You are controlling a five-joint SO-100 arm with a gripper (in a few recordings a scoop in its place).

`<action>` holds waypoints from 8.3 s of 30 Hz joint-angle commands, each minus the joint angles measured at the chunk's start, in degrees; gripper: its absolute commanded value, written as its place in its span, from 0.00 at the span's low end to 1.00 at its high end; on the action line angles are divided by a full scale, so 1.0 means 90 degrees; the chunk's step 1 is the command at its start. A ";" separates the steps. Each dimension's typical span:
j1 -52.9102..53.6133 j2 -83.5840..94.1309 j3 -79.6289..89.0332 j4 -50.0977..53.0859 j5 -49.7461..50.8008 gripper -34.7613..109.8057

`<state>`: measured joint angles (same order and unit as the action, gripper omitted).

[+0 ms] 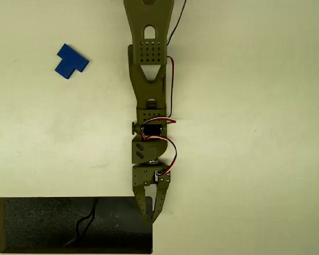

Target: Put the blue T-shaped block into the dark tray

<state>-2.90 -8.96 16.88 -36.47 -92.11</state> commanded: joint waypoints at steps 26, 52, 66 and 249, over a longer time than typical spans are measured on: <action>-0.0049 0.0000 0.0029 -0.0156 -0.0039 0.24; -0.0010 0.7607 0.0391 0.6875 0.3525 0.24; 0.0117 1.1035 0.4619 1.0654 0.3877 0.24; 0.2373 0.8096 0.7100 1.1396 0.0029 0.24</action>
<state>18.19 65.65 84.46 66.09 -91.58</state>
